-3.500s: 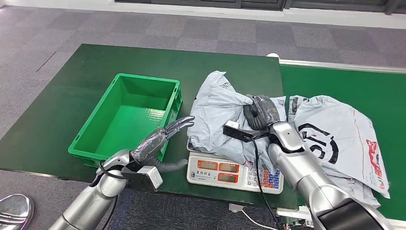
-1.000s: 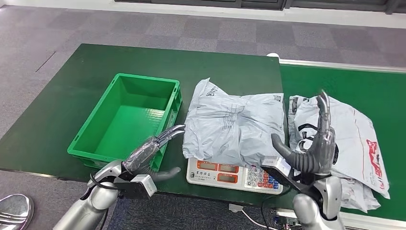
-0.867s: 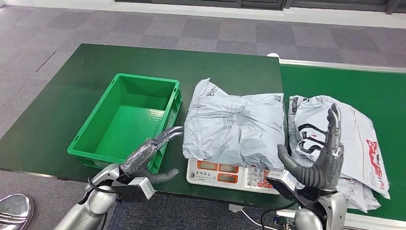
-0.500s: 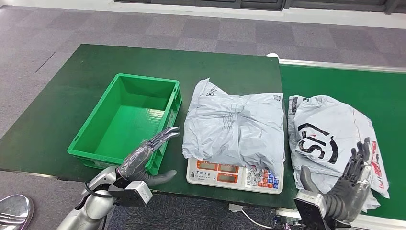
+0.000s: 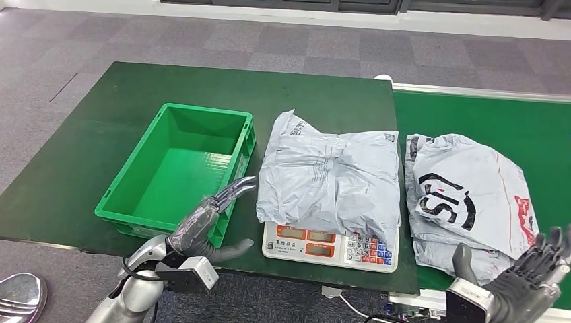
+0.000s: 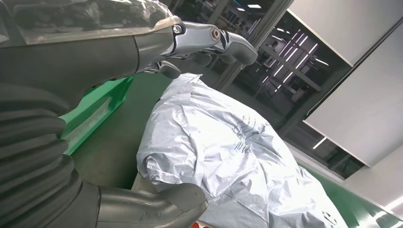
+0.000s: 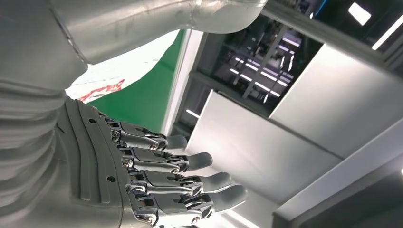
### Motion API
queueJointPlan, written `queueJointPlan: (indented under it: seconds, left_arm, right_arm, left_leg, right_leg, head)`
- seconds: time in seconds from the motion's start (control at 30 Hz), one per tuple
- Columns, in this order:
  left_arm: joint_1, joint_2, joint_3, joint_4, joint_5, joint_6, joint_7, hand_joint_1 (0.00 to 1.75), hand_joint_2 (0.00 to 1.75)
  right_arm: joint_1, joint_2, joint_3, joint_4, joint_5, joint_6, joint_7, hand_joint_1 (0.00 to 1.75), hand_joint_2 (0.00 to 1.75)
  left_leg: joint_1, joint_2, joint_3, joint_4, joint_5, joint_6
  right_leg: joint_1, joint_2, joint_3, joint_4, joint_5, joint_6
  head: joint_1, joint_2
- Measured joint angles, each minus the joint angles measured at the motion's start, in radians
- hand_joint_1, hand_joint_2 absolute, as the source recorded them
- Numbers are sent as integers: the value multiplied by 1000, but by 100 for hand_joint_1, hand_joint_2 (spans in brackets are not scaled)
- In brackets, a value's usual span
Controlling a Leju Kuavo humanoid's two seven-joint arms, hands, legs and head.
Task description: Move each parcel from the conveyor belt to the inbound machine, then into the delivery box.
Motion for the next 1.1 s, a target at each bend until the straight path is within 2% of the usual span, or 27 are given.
queueJointPlan:
  seconds: [0.33, 0.63, 1.1]
  left_arm:
    - [7, -2, 1, -13, -1, -1, 5, 0, 175]
    - [7, -2, 1, -11, 0, -1, 5, 0, 175]
    - [7, 0, 1, -8, 2, -1, 4, 0, 175]
  right_arm:
    - [-2, 28, -27, 0, -18, 0, -1, 0, 175]
    - [1, 28, -28, 0, -104, 0, -2, 0, 175]
    - [7, 25, -27, 0, -127, 1, -3, 0, 175]
  left_leg:
    - [0, 0, 0, 0, 0, 0]
    - [0, 0, 0, 0, 0, 0]
    - [0, 0, 0, 0, 0, 0]
  right_leg:
    - [0, 0, 0, 0, 0, 0]
    - [0, 0, 0, 0, 0, 0]
    - [0, 0, 0, 0, 0, 0]
  head:
    - [0, 0]
    - [0, 0]
    - [0, 0]
